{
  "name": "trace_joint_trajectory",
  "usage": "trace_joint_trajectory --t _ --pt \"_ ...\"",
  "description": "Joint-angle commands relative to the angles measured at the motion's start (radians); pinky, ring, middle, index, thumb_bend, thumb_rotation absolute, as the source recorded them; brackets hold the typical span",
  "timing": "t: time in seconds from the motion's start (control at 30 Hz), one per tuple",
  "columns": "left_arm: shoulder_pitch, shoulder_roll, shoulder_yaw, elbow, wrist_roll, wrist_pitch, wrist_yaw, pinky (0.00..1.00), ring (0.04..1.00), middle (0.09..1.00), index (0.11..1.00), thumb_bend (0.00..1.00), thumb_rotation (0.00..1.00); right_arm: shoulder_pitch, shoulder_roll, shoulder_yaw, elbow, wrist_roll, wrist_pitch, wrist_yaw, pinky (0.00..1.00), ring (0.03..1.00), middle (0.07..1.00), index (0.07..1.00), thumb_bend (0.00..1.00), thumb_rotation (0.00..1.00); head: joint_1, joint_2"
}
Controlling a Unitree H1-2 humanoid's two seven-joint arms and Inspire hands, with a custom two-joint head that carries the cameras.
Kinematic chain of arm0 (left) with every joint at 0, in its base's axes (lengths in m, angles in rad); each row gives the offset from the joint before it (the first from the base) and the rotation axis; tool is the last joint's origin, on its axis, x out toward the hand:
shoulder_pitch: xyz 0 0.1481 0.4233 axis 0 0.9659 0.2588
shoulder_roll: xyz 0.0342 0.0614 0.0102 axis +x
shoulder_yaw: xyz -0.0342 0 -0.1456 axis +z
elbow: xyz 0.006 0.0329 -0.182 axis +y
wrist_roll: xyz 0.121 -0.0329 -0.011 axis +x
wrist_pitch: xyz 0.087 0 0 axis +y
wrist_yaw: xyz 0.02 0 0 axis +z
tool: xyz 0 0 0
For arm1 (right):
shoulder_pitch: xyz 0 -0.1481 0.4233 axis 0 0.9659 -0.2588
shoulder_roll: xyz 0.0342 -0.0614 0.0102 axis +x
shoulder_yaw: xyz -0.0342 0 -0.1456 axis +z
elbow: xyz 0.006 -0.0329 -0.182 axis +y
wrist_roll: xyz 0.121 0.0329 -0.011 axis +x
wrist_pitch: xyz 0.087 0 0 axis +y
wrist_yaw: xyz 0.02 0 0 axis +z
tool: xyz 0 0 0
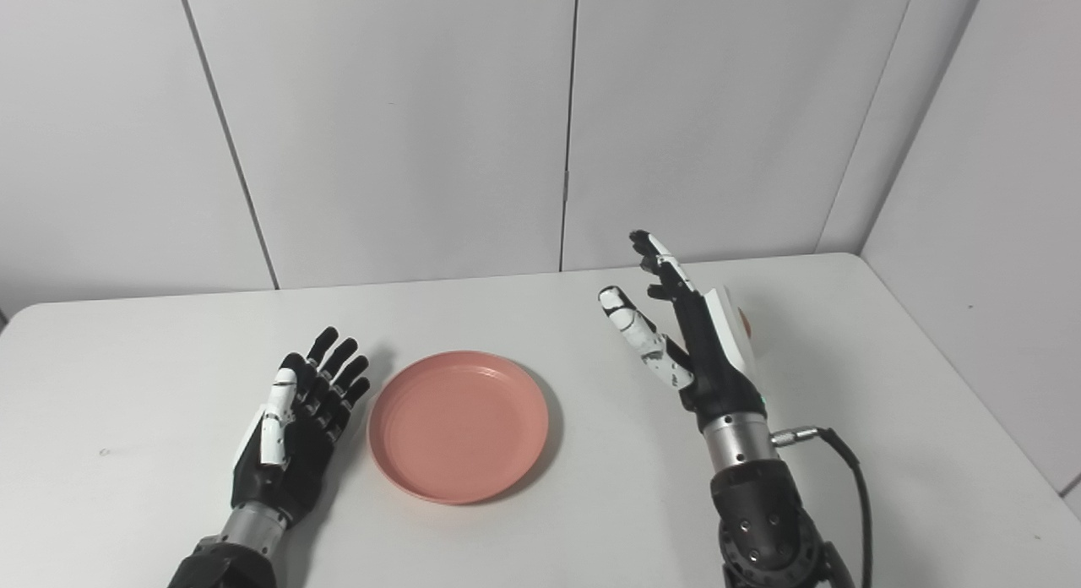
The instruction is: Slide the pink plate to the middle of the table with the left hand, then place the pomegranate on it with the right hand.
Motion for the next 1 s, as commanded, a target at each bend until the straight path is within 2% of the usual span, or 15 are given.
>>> trace_joint_trajectory --t 0.0,0.1,0.23,0.37,0.5,0.67,0.97 --pt "0.013 0.016 0.001 0.032 -0.003 0.001 -0.014 0.98 0.959 0.966 0.962 0.4 1.0 -0.043 -0.017 -0.009 -0.034 -0.051 -0.004 -0.023 0.83 0.88 0.902 0.901 0.73 0.88 -0.002 0.0" --pt "0.013 0.021 0.002 0.038 -0.004 -0.008 -0.023 0.98 0.96 0.969 0.966 0.39 1.0 -0.056 -0.019 -0.025 -0.026 -0.075 -0.011 -0.031 0.82 0.88 0.904 0.907 0.78 0.81 -0.016 -0.006" --pt "0.011 0.024 0.006 0.048 -0.013 -0.014 -0.033 1.0 0.971 0.977 0.972 0.38 1.0 -0.075 -0.031 -0.043 -0.012 -0.133 -0.006 -0.047 0.81 0.872 0.892 0.911 0.86 0.61 -0.019 -0.009" --pt "0.01 0.025 0.009 0.055 -0.016 -0.016 -0.03 1.0 0.972 0.977 0.969 0.38 1.0 -0.091 -0.06 -0.048 -0.006 -0.189 0.025 -0.023 0.84 0.893 0.911 0.929 0.88 0.57 -0.035 -0.021" --pt "0.007 0.031 0.011 0.064 -0.015 -0.02 -0.034 1.0 0.975 0.981 0.971 0.37 1.0 -0.103 -0.086 -0.053 0.014 -0.216 0.035 -0.016 0.84 0.913 0.94 0.949 0.91 0.43 -0.044 -0.026" --pt "0.007 0.035 0.016 0.069 -0.03 -0.021 -0.046 1.0 0.982 0.985 0.973 0.37 1.0 -0.111 -0.105 -0.056 0.034 -0.251 0.047 -0.023 0.83 0.912 0.945 0.95 0.92 0.41 -0.045 -0.035" --pt "0.007 0.043 0.015 0.071 -0.035 -0.02 -0.044 1.0 0.977 0.983 0.976 0.35 1.0 -0.134 -0.15 -0.064 0.086 -0.28 0.098 0.022 0.81 0.915 0.962 0.966 0.97 0.41 -0.056 -0.033"
